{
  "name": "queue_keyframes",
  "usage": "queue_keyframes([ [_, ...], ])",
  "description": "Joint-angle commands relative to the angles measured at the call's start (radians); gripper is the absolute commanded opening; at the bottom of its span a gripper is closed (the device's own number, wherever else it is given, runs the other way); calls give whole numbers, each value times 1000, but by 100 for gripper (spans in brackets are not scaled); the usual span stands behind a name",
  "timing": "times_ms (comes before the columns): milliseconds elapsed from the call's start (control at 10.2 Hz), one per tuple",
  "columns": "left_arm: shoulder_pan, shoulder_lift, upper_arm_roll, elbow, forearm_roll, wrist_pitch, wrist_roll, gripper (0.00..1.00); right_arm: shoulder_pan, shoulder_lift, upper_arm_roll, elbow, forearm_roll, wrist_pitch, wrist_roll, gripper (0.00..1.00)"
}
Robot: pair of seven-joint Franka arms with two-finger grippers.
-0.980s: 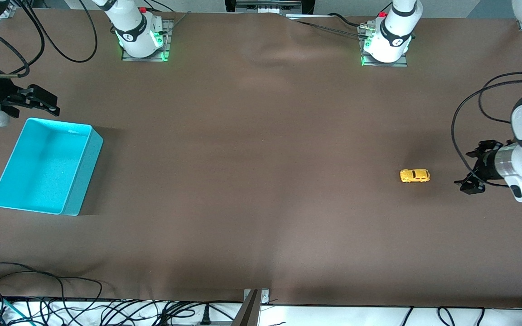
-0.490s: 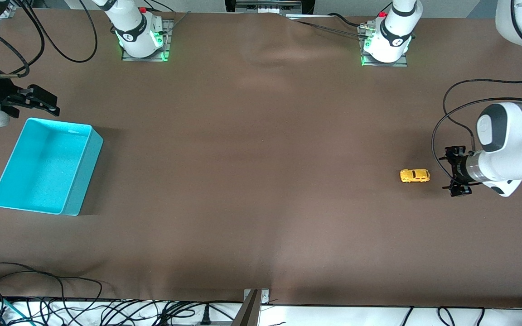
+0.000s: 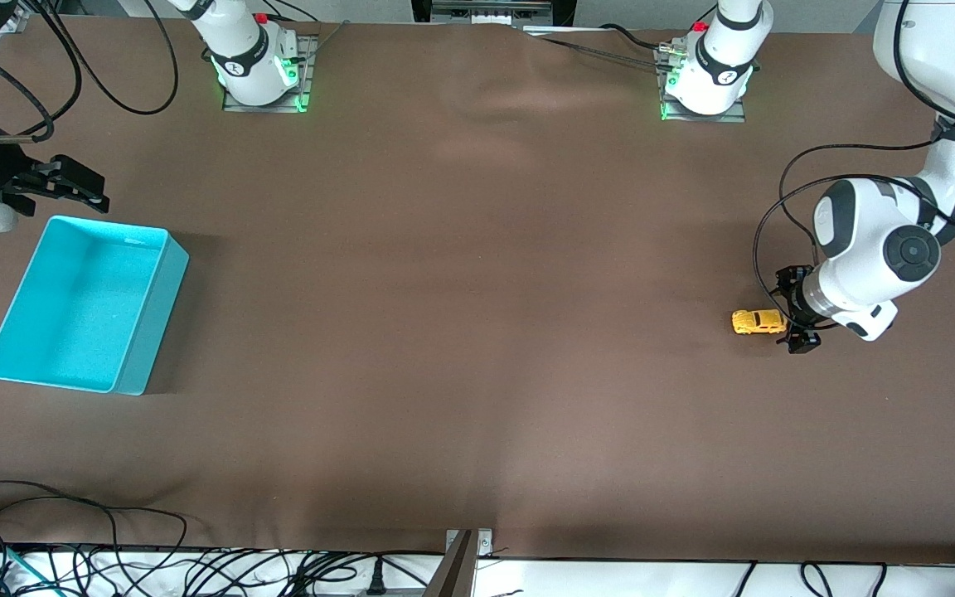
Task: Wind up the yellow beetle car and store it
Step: 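Move the left gripper down over the yellow beetle car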
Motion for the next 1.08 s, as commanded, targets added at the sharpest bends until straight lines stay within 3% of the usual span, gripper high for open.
queue_keyframes([
  [0,26,-25,-1,-86,30,134,-24,100,-1,7,-1,23,14,-8,15,100],
  [882,25,79,5,-111,77,300,-21,98,-1,7,-2,23,14,-7,15,100],
  [980,25,76,5,-111,78,300,-25,64,-1,9,-2,23,14,-7,15,100],
])
